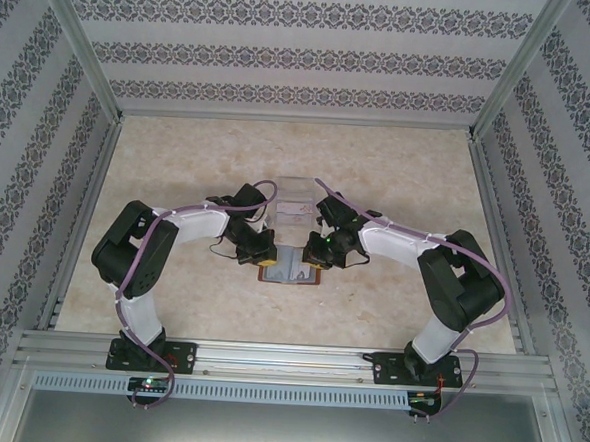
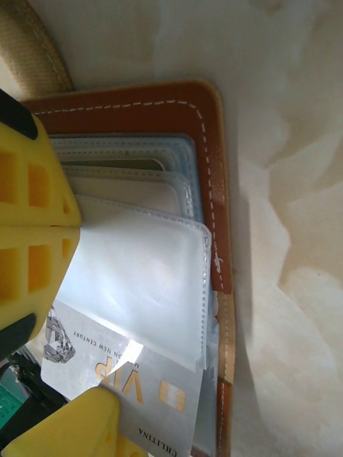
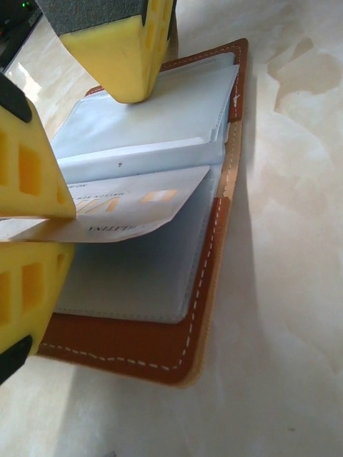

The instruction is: Take the credit cards out of the card holder

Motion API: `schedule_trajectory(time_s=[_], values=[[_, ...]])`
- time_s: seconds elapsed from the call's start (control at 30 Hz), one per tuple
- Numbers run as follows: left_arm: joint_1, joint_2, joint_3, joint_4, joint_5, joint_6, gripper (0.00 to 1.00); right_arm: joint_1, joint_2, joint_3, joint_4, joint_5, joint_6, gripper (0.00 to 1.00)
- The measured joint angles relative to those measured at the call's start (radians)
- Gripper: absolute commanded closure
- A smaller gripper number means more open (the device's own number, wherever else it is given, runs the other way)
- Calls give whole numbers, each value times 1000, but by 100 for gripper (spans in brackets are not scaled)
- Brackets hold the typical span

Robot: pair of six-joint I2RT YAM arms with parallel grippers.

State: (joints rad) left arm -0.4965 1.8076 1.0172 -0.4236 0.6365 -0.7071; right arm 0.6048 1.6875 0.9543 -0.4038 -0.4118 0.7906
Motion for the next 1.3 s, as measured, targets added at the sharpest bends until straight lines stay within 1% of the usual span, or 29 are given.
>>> schedule_trajectory(time_s=[0.2, 0.53, 0.77, 0.9, 1.07, 1.3], values=[[0, 0, 0, 0, 0, 0, 100, 2, -12, 0, 8, -9, 0, 92], [0, -6, 0, -7, -10, 0, 100, 2, -55, 0, -19, -3, -6, 95], [0, -23, 0, -37, -36, 0, 95, 1, -85, 6, -50, 4, -35, 95], [0, -51, 0, -52, -54, 0, 94, -2, -95, 31, -72, 13, -65, 97], [0, -81, 0, -65, -74, 0, 93, -14, -119, 63, -104, 26, -142, 100], [0, -100, 0, -71, -100, 4, 93, -26, -120, 158, -156, 18, -341, 100]])
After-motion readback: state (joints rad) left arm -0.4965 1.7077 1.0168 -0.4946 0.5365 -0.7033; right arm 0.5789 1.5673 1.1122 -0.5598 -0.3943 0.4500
